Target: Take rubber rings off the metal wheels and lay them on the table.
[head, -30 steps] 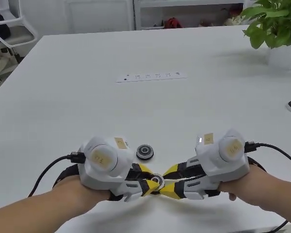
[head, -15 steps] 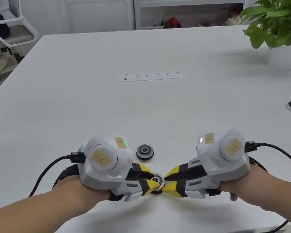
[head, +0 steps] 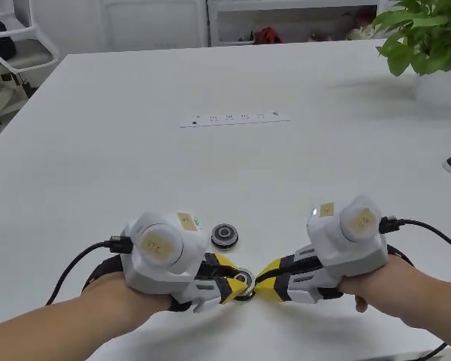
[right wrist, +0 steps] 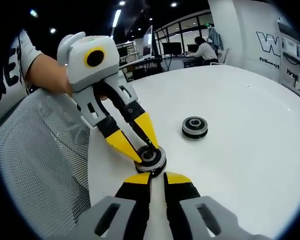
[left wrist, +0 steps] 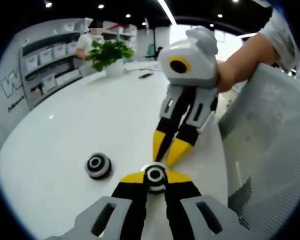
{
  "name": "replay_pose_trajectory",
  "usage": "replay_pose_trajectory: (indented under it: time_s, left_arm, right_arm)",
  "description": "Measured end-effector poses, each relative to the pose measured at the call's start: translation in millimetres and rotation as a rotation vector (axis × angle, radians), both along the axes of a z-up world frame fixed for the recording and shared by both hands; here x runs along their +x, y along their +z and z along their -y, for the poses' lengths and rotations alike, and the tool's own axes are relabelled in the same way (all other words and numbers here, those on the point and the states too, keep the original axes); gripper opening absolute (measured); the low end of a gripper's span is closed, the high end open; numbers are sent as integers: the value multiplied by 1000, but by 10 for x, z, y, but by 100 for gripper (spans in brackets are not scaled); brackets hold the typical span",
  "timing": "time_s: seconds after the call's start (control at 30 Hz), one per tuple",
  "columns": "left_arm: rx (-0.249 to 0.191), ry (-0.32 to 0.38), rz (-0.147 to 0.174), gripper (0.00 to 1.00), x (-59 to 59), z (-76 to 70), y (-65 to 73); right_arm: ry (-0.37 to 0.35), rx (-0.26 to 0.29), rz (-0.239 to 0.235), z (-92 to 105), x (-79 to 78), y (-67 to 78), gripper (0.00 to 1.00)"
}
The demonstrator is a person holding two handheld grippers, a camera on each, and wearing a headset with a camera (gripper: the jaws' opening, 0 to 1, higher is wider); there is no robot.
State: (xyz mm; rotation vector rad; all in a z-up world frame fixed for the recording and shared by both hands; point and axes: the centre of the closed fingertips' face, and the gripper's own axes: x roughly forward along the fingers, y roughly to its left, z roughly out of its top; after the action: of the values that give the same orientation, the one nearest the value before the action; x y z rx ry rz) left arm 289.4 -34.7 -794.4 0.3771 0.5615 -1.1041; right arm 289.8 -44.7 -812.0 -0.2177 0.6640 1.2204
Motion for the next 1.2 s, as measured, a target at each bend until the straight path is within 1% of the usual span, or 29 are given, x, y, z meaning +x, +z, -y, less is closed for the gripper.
replay_pose_trajectory:
  time_s: [0.1, 0.13, 0.4, 0.57, 1.2]
  left_arm:
    - [-1, 1, -1, 13, 3, -1, 1]
    - [-2, 1, -2, 13, 6, 0, 1]
    - [-2, 1, 1, 13, 11, -5, 2]
    - [-3, 0, 4, 13, 8, -1, 2]
    - [0, -5, 10, 13, 4, 20, -3]
  right_arm:
    - [-4, 32, -39, -17, -39, 3, 3]
    - [-13, 27, -32, -9, -23, 1, 3]
    - [-42, 43, -82, -18, -42, 2, 2]
    - [-56, 48, -95, -10, -32, 3, 0]
    - [-89, 69, -144, 28, -30, 28, 0]
